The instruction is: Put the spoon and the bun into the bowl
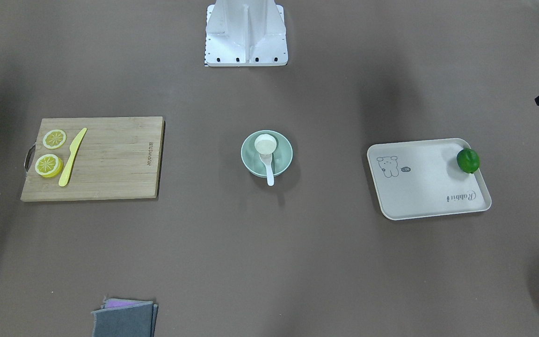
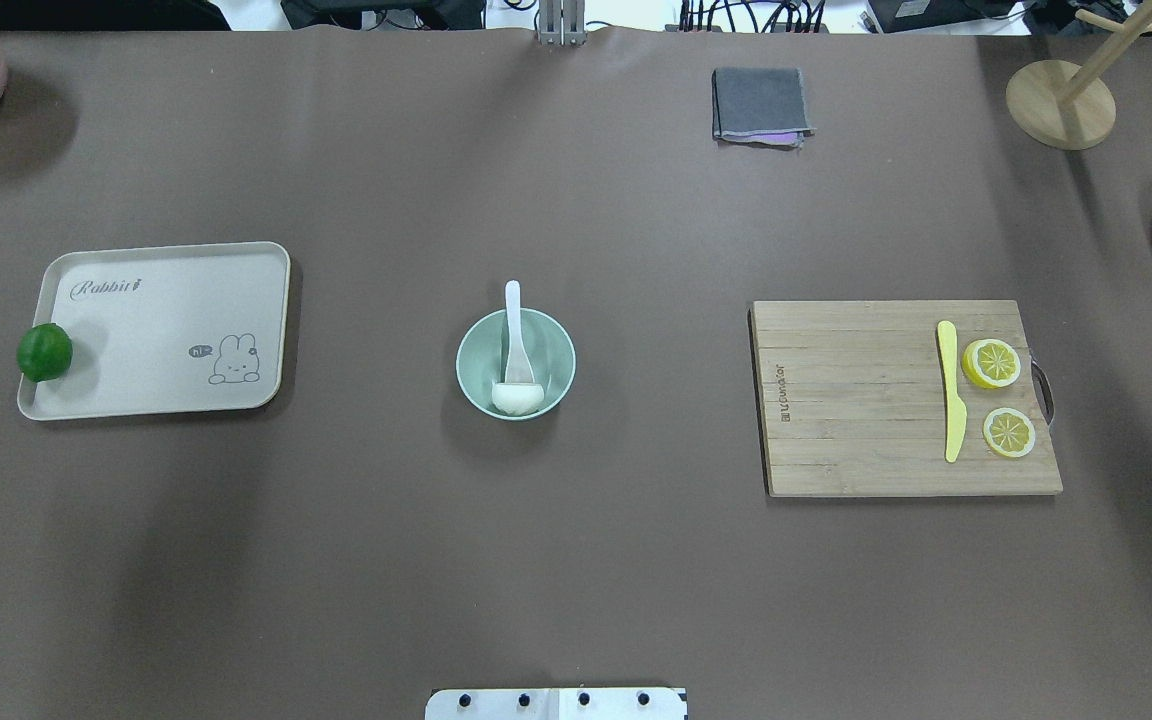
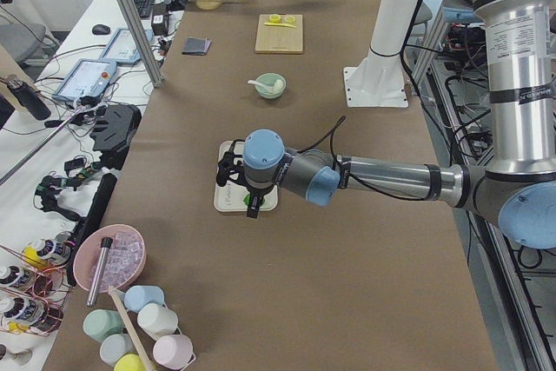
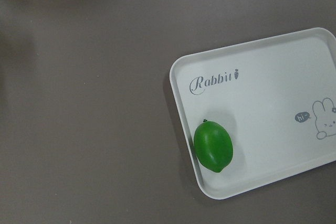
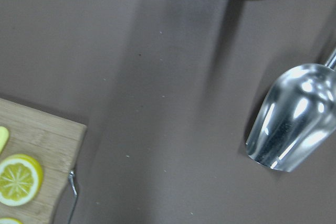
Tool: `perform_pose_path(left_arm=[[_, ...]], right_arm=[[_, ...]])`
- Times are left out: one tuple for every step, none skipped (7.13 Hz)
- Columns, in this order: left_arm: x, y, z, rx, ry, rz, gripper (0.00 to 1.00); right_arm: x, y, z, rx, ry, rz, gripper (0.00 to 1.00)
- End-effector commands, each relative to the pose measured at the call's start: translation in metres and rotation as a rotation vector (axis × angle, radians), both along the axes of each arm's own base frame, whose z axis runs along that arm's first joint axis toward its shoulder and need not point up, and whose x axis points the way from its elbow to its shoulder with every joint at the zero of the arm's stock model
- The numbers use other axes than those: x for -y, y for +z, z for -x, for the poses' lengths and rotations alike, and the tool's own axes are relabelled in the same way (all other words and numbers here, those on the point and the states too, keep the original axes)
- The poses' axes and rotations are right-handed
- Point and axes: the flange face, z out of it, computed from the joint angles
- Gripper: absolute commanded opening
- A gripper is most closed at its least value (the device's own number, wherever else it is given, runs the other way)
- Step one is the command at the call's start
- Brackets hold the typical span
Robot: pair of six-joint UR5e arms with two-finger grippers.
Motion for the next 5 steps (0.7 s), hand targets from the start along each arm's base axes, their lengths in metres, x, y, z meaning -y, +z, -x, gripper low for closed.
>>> perform_pose_path(left_arm=[[0.013,0.029,-0.001,0.025,0.014,0.072,0.98],[0.022,0.039,0.001,0.069,0.022,0.060,0.98],[0.023,0.045,0.006,0.119,0.014,0.076,0.98],[0.022,0.043,0.009,0.125,0.014,0.076,0.98],[0.022,0.042,0.026,0.154,0.006,0.026,0.98]], right_arm=[[-0.004,0.037,-0.022,-0.012,-0.031,0.008,1.00],[-0.005,0.039,-0.029,-0.008,-0.020,0.015,1.00],[-0.007,0.046,-0.030,0.027,-0.018,0.038,1.00],[-0.010,0.045,-0.033,0.041,-0.012,0.039,1.00],[-0.012,0.048,-0.034,0.042,-0.011,0.044,1.00]])
